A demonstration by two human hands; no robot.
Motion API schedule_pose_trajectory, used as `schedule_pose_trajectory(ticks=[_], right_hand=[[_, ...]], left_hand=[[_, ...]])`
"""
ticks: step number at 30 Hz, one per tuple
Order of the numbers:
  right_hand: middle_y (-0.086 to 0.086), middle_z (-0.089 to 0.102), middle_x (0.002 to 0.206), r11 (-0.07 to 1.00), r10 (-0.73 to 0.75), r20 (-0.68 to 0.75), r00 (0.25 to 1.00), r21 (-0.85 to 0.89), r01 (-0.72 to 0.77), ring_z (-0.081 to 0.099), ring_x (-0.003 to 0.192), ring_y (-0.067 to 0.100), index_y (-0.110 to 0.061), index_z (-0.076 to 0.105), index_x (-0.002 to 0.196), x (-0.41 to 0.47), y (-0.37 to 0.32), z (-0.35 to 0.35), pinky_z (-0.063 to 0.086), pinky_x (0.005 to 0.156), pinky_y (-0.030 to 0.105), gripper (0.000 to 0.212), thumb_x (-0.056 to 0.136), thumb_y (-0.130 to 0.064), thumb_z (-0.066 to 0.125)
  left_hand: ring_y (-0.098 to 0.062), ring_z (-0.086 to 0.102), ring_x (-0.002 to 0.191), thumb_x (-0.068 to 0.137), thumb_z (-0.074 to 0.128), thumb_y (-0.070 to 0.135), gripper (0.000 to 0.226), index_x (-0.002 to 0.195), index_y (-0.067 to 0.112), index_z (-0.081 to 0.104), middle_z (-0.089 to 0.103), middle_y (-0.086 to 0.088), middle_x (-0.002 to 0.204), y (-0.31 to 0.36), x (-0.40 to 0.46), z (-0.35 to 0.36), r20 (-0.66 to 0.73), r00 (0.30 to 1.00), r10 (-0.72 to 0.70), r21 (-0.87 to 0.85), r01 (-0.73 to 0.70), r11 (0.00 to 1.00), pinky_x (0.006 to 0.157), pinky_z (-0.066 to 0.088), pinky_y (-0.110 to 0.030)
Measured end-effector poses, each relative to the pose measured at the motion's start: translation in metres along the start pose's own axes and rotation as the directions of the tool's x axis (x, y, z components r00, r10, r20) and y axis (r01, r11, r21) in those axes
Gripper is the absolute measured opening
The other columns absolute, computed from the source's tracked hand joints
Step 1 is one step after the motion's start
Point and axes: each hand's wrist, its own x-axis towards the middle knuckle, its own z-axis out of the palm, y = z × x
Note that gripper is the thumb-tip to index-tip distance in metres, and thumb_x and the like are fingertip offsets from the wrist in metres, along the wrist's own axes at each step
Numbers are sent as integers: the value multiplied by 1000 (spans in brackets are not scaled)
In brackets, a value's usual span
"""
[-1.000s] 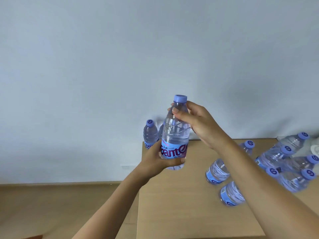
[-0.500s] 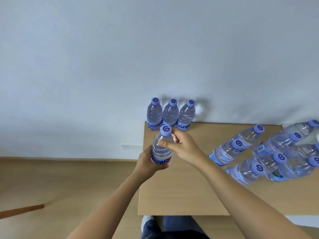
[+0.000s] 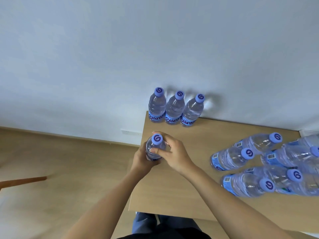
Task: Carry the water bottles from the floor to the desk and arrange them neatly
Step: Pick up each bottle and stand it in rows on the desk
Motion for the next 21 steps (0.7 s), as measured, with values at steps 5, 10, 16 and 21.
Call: schedule_pose_trajectory(ticks=[5, 10, 16, 21], right_hand=[[-20, 65, 110, 999, -42, 32, 999, -11, 42, 56, 101, -17, -17, 64, 121, 26, 0, -5, 39, 91, 5, 45, 80, -8, 80], [-14, 65, 110, 993, -98, 37, 995, -56, 100, 56, 102, -15, -13, 64, 122, 51, -1, -11, 38, 92, 5, 46, 79, -11, 80], [-9, 54, 120, 980, -153, 21, 988, -124, 155, 48, 111, -4, -10, 64, 123, 79, -6, -17, 32, 96, 4, 49, 78, -17, 82], [-13, 44, 117, 974, -143, 6, 990, -178, 142, 45, 108, -6, -15, 63, 128, 98, -5, -20, 30, 92, 0, 52, 80, -25, 81]], left_hand=[[10, 63, 89, 63, 88, 9, 70, 123, 27, 57, 70, 18, 101, 7, 19, -3, -26, 999, -20, 10, 20, 1000, 72, 50, -10], [14, 62, 90, 65, 86, -1, 70, 124, 24, 57, 69, 16, 104, 18, 40, -4, -36, 999, 2, -13, -3, 1000, 70, 46, -4], [9, 63, 94, 69, 82, -4, 68, 126, 21, 54, 68, 9, 110, 31, 65, -6, -34, 999, -5, -25, 4, 1000, 74, 48, -7], [-14, 65, 105, 69, 80, -8, 70, 130, 13, 52, 68, -2, 116, 38, 85, -7, -40, 999, -1, -31, 0, 1000, 79, 51, -13]])
